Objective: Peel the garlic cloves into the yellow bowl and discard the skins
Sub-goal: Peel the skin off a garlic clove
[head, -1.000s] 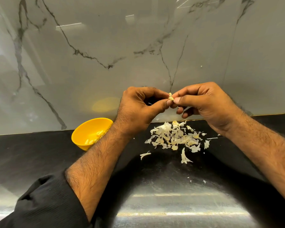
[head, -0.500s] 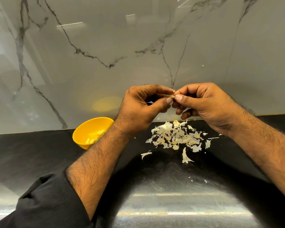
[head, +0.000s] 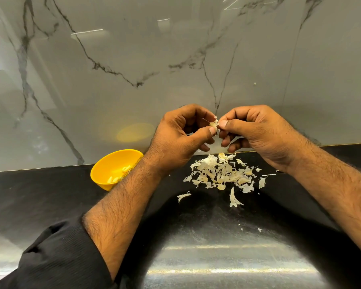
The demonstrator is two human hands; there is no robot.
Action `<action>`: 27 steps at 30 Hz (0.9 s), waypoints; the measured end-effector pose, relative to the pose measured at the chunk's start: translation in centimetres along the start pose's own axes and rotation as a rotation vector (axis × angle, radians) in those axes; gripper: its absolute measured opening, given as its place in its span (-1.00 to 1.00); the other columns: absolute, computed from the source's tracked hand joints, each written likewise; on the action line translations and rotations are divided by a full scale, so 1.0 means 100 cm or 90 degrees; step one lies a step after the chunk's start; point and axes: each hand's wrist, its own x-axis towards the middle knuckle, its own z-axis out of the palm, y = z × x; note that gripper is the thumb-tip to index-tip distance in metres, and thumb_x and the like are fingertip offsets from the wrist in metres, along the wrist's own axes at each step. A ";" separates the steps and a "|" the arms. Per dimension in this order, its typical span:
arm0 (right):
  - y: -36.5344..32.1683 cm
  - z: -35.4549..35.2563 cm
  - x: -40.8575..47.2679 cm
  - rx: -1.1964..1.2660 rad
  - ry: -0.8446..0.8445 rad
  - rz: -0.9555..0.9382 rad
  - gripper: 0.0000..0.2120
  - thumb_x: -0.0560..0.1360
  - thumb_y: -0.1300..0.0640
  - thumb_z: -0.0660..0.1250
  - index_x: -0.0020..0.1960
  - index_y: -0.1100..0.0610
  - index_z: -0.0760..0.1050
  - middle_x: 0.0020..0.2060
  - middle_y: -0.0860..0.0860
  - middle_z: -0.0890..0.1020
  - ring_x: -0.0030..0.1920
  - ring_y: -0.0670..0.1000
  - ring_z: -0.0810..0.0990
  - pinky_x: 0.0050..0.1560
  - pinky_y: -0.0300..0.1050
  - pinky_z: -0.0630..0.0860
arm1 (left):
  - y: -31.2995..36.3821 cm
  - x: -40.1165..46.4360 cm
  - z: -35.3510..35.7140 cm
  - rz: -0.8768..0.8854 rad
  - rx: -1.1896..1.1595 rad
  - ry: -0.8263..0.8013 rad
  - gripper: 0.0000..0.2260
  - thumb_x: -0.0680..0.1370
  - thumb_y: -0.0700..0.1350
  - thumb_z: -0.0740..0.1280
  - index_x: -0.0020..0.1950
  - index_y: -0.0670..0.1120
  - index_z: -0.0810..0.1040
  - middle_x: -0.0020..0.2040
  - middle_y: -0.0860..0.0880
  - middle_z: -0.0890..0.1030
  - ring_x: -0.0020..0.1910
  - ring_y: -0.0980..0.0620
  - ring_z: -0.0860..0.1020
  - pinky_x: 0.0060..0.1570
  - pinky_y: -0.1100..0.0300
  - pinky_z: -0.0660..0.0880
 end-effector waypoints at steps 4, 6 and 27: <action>0.000 0.001 0.000 0.008 -0.004 0.002 -0.85 0.63 0.18 0.38 0.06 0.24 0.67 -0.14 0.09 0.73 -0.18 0.05 0.69 -0.11 0.03 0.66 | 0.000 0.000 0.000 -0.005 0.004 -0.004 -0.86 0.61 -0.26 0.48 0.16 -0.22 0.65 -0.05 -0.16 0.73 -0.14 -0.08 0.74 -0.16 0.07 0.71; 0.000 0.000 0.000 0.016 -0.003 0.003 -0.85 0.64 0.18 0.38 0.06 0.24 0.68 -0.14 0.09 0.72 -0.18 0.04 0.68 -0.12 0.04 0.65 | 0.001 0.000 -0.001 -0.011 -0.006 0.004 -0.84 0.60 -0.25 0.49 0.16 -0.23 0.65 -0.06 -0.16 0.73 -0.13 -0.09 0.75 -0.15 0.06 0.71; -0.004 0.002 -0.004 -0.369 0.084 -0.192 -0.88 0.62 -0.01 0.41 -0.04 -0.01 0.68 -0.29 -0.09 0.68 -0.27 -0.10 0.69 -0.23 -0.15 0.68 | 0.002 -0.002 -0.002 -0.071 -0.087 0.011 -0.83 0.61 -0.33 0.43 0.20 -0.30 0.68 -0.03 -0.21 0.76 -0.06 -0.17 0.76 -0.02 0.03 0.72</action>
